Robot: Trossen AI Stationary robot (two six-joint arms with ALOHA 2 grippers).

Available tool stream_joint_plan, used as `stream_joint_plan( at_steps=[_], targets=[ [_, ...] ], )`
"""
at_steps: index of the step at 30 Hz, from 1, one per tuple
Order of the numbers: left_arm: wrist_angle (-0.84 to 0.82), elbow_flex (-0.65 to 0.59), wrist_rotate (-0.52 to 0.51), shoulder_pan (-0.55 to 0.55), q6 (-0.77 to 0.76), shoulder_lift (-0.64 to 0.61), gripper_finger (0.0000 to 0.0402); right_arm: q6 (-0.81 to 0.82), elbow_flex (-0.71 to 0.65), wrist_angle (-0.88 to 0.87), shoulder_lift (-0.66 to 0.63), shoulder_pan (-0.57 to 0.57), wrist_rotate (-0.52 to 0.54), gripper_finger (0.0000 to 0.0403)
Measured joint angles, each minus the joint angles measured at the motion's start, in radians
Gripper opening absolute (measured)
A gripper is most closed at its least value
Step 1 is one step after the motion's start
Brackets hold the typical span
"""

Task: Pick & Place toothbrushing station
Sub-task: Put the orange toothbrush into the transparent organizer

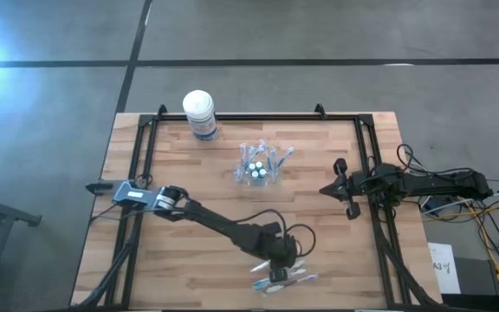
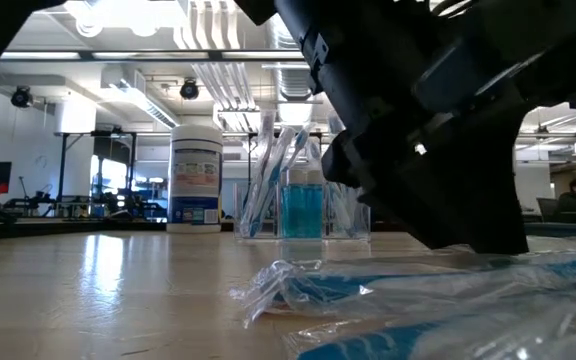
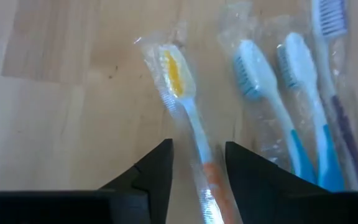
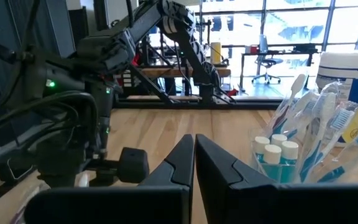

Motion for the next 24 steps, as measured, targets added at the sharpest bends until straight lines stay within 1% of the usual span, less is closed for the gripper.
stream_joint_plan(
  at_steps=[5, 10, 15, 20, 21, 24],
  targets=[
    [-0.102, -0.003, -0.012, 0.004, 0.019, -0.006, 0.0141, 0.000, 0.000, 0.000, 0.001, 0.000, 0.000, 0.0013],
    [-0.189, -0.003, -0.018, 0.012, 0.048, -0.012, 0.0121, 0.001, 0.000, 0.000, 0.001, 0.000, 0.000, 0.0013],
    [-0.218, -0.004, 0.005, 0.016, 0.091, -0.013, 0.0081, 0.000, 0.000, 0.000, 0.001, 0.000, 0.001, 0.0013],
    [-0.225, -0.005, 0.040, 0.026, 0.139, -0.014, 0.0017, 0.000, 0.000, 0.000, 0.001, 0.000, 0.001, 0.0013],
    [-0.224, -0.005, 0.039, 0.027, 0.142, -0.014, 0.0012, 0.000, 0.000, 0.000, 0.001, 0.000, 0.001, 0.0013],
    [-0.222, -0.007, 0.038, 0.030, 0.153, -0.021, 0.0014, 0.000, 0.000, 0.000, 0.001, 0.000, 0.001, 0.0013]
  ],
)
